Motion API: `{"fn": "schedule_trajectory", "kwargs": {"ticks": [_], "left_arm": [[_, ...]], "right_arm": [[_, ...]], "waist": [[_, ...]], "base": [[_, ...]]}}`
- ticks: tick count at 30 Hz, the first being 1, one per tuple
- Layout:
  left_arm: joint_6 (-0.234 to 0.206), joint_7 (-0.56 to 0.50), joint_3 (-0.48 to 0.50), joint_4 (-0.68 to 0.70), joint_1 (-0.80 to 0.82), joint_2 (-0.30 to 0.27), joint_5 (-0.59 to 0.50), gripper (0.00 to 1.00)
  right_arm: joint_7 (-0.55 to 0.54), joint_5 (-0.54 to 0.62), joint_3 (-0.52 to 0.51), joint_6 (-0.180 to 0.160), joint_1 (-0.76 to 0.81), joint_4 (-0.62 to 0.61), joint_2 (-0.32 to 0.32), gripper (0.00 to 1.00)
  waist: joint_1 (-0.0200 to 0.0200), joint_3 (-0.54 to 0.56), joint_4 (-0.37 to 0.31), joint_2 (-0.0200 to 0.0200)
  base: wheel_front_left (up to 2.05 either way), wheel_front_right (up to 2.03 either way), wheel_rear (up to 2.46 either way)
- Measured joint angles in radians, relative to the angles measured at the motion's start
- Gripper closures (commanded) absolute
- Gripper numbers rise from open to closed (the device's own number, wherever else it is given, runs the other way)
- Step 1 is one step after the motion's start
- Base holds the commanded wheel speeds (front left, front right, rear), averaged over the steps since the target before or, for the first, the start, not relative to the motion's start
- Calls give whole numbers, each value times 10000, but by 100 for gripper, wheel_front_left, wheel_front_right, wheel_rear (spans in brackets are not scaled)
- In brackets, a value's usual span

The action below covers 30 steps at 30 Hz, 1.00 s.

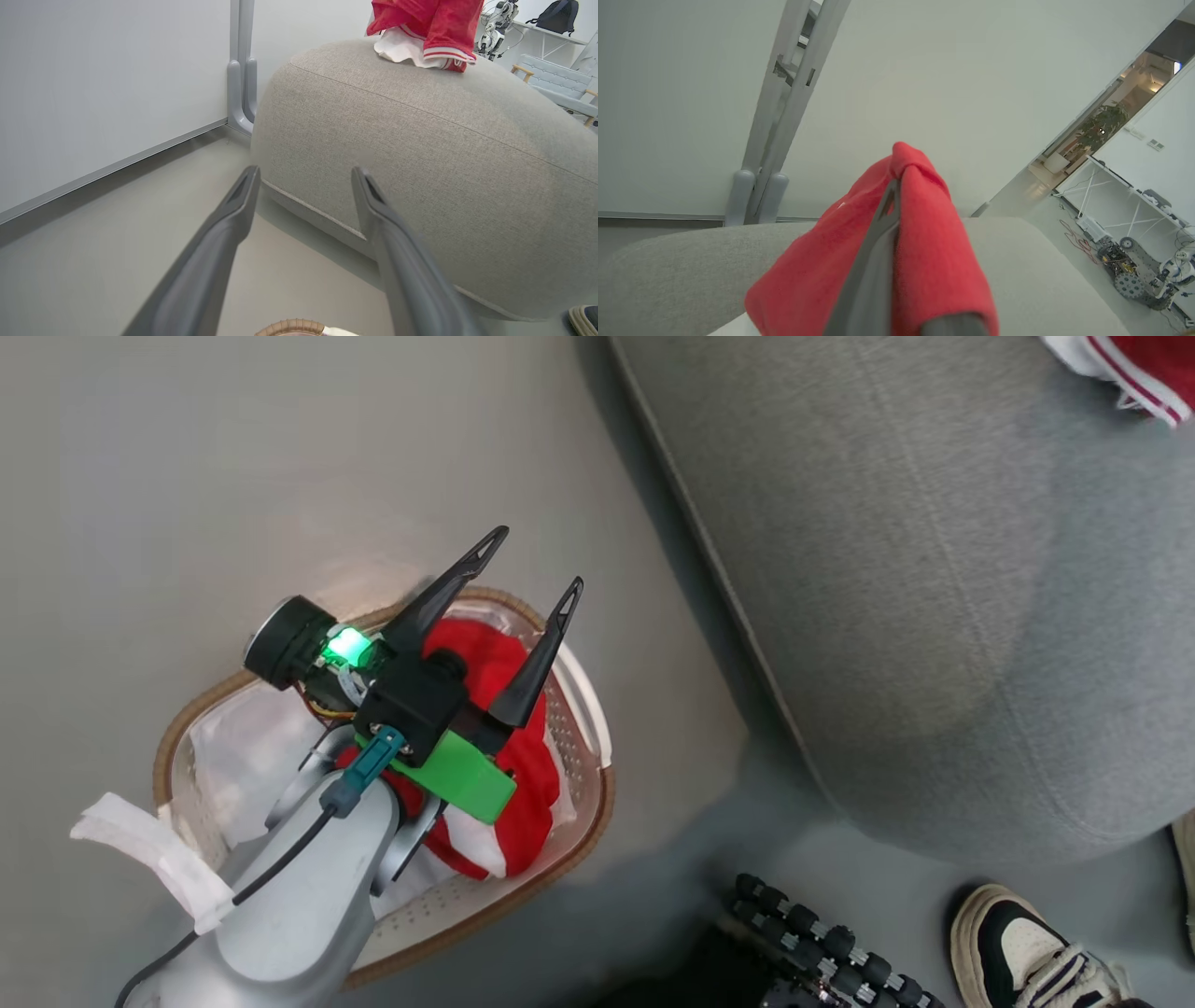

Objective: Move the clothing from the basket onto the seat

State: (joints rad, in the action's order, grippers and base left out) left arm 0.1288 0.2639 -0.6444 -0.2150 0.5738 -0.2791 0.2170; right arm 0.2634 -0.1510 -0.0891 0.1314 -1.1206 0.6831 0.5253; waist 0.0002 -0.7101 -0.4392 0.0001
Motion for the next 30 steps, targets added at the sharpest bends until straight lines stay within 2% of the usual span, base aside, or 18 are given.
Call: {"fn": "schedule_trajectory", "kwargs": {"ticks": [9, 10, 11, 12, 14, 15, 23, 30], "left_arm": [[0, 0, 121, -173, 68, 15, -35, 0], [0, 0, 167, -196, 65, 17, -36, 0], [0, 0, 215, -217, 62, 23, -38, 0], [0, 0, 265, -261, 51, 29, -38, 0], [0, 0, 374, -343, 33, 77, -42, 0], [0, 0, 420, -380, 21, 109, -59, 0], [0, 0, 1166, -715, -441, 650, -82, 0], [0, 0, 2084, -819, -1157, 1145, -82, 0]], "right_arm": [[2, -59, -1956, 0, 1418, 1191, -1200, 100], [0, -35, -2132, 0, 1564, 1220, -1315, 96], [2, 15, -2253, 0, 1689, 1214, -1413, 87], [2, 98, -2410, 0, 1850, 1193, -1530, 84], [2, 234, -2629, 0, 2250, 1080, -1695, 42], [2, 297, -2708, 0, 2434, 1001, -1751, 0], [2, 794, -2844, 0, 4153, 155, -2100, 0], [2, 686, -2215, -2, 5299, -1298, -2456, 0]], "waist": [[0, -751, 759, 0], [-1, -772, 819, 0], [0, -772, 854, 0], [0, -742, 877, 0], [0, -637, 903, 0], [-1, -576, 908, 0], [-1, 338, 970, 0], [-2, 1360, 1196, 0]], "base": [[0, 0, 0], [0, 0, 0], [0, 0, 0], [0, 0, 0], [0, 0, 0], [0, 0, 0], [0, 0, 0], [0, 0, 0]]}}
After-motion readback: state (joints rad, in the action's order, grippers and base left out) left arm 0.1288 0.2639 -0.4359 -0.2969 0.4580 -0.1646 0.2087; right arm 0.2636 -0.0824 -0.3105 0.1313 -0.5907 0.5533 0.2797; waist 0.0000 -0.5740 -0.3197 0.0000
